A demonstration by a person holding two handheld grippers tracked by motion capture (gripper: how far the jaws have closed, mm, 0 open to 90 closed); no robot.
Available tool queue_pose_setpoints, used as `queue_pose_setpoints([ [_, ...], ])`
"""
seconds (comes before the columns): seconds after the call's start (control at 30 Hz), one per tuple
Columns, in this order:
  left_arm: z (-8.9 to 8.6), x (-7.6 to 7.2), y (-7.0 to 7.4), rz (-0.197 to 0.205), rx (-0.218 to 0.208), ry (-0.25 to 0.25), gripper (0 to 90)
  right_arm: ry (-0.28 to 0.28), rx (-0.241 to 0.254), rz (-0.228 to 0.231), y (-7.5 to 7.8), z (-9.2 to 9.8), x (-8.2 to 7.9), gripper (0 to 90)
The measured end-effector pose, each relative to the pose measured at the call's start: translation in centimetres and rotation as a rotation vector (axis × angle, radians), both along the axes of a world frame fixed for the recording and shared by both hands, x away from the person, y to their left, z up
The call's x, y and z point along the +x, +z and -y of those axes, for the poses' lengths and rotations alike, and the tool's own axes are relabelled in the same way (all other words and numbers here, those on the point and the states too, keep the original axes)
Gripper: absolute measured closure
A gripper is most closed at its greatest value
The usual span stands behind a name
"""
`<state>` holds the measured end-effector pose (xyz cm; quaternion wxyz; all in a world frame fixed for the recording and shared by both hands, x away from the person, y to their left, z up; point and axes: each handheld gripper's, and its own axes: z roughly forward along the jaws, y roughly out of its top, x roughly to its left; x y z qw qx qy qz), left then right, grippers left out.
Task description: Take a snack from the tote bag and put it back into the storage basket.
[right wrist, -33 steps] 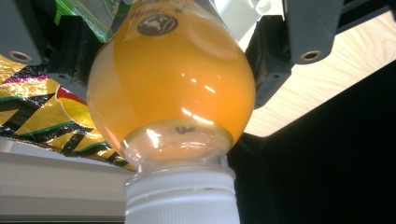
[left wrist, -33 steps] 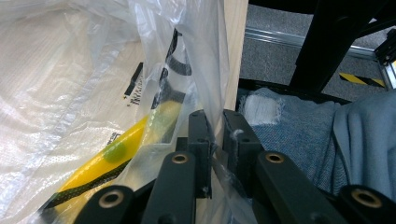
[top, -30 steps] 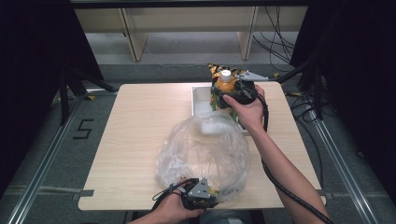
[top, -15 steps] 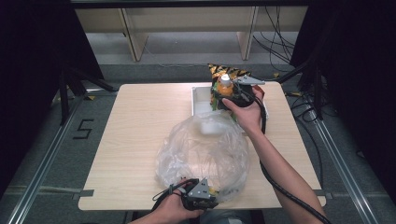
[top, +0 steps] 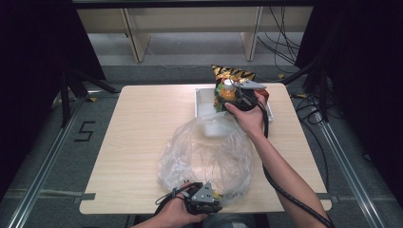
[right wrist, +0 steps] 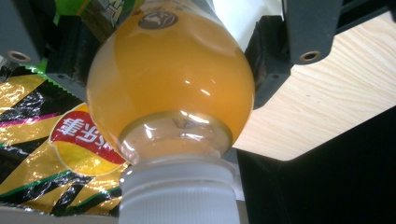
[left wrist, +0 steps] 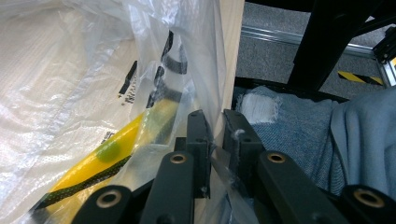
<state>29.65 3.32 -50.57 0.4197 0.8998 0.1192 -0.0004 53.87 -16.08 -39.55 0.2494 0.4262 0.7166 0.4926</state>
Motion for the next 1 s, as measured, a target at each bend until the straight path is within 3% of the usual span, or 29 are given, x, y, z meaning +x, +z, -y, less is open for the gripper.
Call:
queue_pose_setpoints([
  [0.03,0.0,0.0,0.0,0.000,-0.001,0.000,80.3,0.004,-0.023,0.006,-0.1,0.2,0.1,30.9],
  [0.07,0.0,0.0,0.0,0.002,-0.002,0.003,80.3,0.003,0.002,-0.022,-0.1,-0.1,0.0,30.9],
  [0.1,0.0,-0.1,0.0,0.006,0.002,0.006,80.3,0.005,-0.008,0.003,-0.3,0.0,0.0,30.9],
  [0.2,0.0,-0.1,0.0,0.005,0.000,0.006,80.3,0.006,-0.014,-0.022,-0.5,-0.2,0.0,30.9],
  [0.3,0.0,-0.1,0.0,0.003,0.007,-0.001,80.3,-0.002,-0.023,-0.007,-0.7,-0.2,0.1,30.9],
  [0.37,0.0,-0.1,-0.1,-0.001,0.000,-0.002,80.2,0.002,-0.011,-0.018,-0.7,-0.3,0.0,30.9],
  [0.4,0.1,-0.1,-0.1,-0.004,0.000,-0.004,80.2,0.015,-0.028,-0.024,-0.7,-0.2,0.0,30.9],
  [0.47,0.1,-0.1,-0.1,-0.003,-0.001,-0.002,80.2,-0.004,-0.023,-0.002,-0.9,-0.3,0.1,30.9],
  [0.5,0.1,-0.1,-0.1,-0.002,-0.001,-0.002,80.2,0.011,-0.035,-0.032,-0.9,-0.3,0.0,30.9],
  [0.53,0.1,-0.1,-0.1,0.000,0.001,0.002,80.2,0.010,-0.028,-0.011,-1.0,-0.4,0.1,30.9],
  [0.67,0.1,-0.1,-0.1,0.005,0.006,0.000,80.1,0.006,-0.030,-0.039,-1.3,-0.6,0.0,30.9],
  [0.7,0.1,-0.1,-0.1,0.003,0.004,-0.003,80.1,0.012,-0.046,-0.017,-1.5,-0.5,0.1,30.9],
  [0.77,0.0,-0.1,-0.1,0.000,0.007,-0.007,80.1,0.007,-0.044,-0.032,-1.6,-0.6,0.0,30.9],
  [0.8,0.0,-0.1,-0.1,0.001,0.006,-0.007,80.1,0.007,-0.047,-0.017,-1.8,-0.6,0.1,30.9],
  [0.83,0.1,-0.1,-0.1,0.003,0.004,-0.005,80.0,0.016,-0.053,-0.045,-1.8,-0.7,0.0,30.9],
  [0.87,0.1,-0.1,-0.1,0.006,0.008,-0.002,80.0,0.013,-0.057,-0.027,-1.9,-0.6,0.1,30.8],
  [1.0,0.1,-0.2,-0.1,0.001,0.007,-0.002,80.1,0.011,-0.065,-0.027,-2.1,-0.6,0.2,30.8],
])
